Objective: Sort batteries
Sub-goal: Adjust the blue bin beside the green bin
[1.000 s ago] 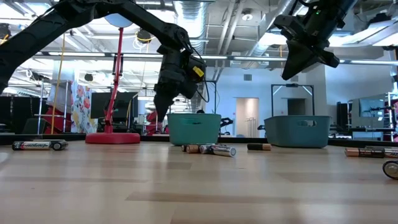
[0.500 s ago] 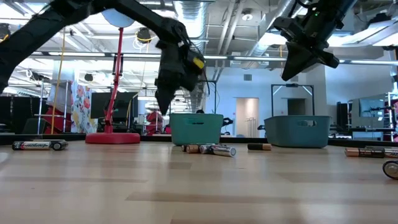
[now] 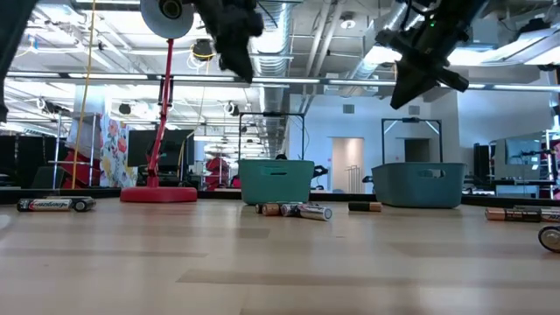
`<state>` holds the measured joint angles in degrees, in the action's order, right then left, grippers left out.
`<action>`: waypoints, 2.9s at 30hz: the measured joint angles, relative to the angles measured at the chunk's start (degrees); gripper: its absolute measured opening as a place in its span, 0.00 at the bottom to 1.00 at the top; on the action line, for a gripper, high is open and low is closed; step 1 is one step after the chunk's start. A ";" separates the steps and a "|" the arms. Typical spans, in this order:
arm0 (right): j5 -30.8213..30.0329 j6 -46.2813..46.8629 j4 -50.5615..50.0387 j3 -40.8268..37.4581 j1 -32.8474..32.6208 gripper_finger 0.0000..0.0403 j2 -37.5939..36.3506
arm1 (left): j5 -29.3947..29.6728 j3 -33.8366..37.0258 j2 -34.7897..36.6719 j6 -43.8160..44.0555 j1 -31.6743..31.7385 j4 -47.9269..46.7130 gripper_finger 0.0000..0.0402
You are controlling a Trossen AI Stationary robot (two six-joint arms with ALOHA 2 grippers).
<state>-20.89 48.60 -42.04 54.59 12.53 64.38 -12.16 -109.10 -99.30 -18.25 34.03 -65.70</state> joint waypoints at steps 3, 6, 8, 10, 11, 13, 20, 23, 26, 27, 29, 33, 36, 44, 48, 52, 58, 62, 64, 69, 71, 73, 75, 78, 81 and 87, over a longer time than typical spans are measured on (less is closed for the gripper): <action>-0.01 -0.96 -1.28 0.00 2.29 0.17 0.00 | -1.05 8.44 6.64 0.63 0.61 8.84 0.34; -0.01 -1.07 -2.64 0.00 4.25 0.22 0.00 | -1.01 21.98 14.94 2.43 1.22 20.22 0.34; -0.02 -1.62 -3.69 0.00 5.53 0.25 0.00 | -1.03 31.74 20.89 5.12 1.44 28.19 0.34; -0.02 -3.72 -4.28 0.00 7.13 0.27 0.00 | -0.96 40.69 26.83 7.68 1.28 35.95 0.34; -0.02 -5.08 -4.43 0.00 8.04 0.28 0.00 | -1.01 44.92 29.69 9.10 1.04 39.46 0.34; -0.04 -6.53 -4.31 0.00 10.24 0.30 0.00 | -1.05 52.31 34.95 12.60 0.10 45.56 0.34; 4.80 -3.85 -8.54 0.00 22.94 0.35 2.64 | -0.80 67.08 46.63 17.56 -1.36 53.98 0.34; 10.30 -6.65 -10.09 0.00 28.43 0.40 5.61 | -0.49 68.27 47.83 16.63 -1.36 53.94 0.34; 11.62 -8.43 -10.46 0.00 32.33 0.47 9.31 | -0.44 68.28 47.86 16.60 -1.36 54.61 0.34; 11.67 -8.40 -10.45 0.00 33.57 0.49 10.42 | -0.44 68.28 47.74 16.60 -1.36 54.97 0.34; 11.65 -8.19 -10.57 0.00 35.69 0.53 12.43 | -0.46 68.28 47.67 16.69 -1.36 55.42 0.34; 11.67 -9.75 -11.17 0.00 39.09 0.56 16.23 | -0.46 68.28 47.67 17.13 -1.36 55.31 0.34; 13.71 -11.01 -10.87 0.00 41.52 0.55 19.39 | -0.46 68.28 47.67 17.19 -1.36 55.20 0.34; 17.27 -13.04 -8.48 0.00 43.88 0.37 27.90 | -0.46 68.28 47.67 17.21 -1.36 55.16 0.34; 17.26 -12.84 -8.45 -0.02 42.81 0.13 31.13 | -0.46 68.28 47.67 17.21 -1.36 54.81 0.34; 17.94 -9.46 -6.34 0.08 39.61 0.04 31.01 | -0.48 68.28 47.67 17.21 -1.38 54.79 0.34; 19.69 -3.03 -3.41 2.24 33.17 0.01 30.42 | -0.48 68.28 47.67 13.82 -1.38 54.86 0.34; 19.59 -1.62 -1.99 4.33 30.95 0.01 30.61 | -0.48 68.28 47.67 10.26 -1.38 56.15 0.34; 19.51 -0.64 -1.37 4.75 31.10 0.01 30.61 | -0.48 68.26 47.67 8.97 -1.32 56.41 0.34; 19.98 0.05 -2.58 4.75 32.26 0.00 30.62 | -0.53 68.26 47.67 7.82 -0.07 56.45 0.34; 20.32 -0.51 -2.13 4.76 32.59 0.00 30.62 | -0.53 68.28 47.67 8.20 0.56 56.64 0.34; 20.77 -1.03 -1.89 4.76 33.53 0.00 30.84 | -0.50 68.26 47.67 8.18 0.85 56.76 0.34; 21.18 -1.28 -1.63 4.76 34.29 0.00 31.51 | -0.50 68.26 47.67 7.99 0.93 56.75 0.34; 21.20 -2.34 -1.92 4.76 34.44 0.01 32.52 | -0.50 68.28 47.67 8.05 0.93 56.73 0.34; 21.49 -2.38 -1.39 4.76 33.40 0.03 34.19 | -0.48 68.26 47.67 7.98 0.93 56.70 0.34; 21.60 -2.36 1.43 4.76 31.65 0.07 34.21 | 0.52 68.26 47.67 8.05 0.93 56.69 0.34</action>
<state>0.71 46.24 -40.61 59.35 44.17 98.59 -11.65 -40.84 -51.64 -10.20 34.96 -9.02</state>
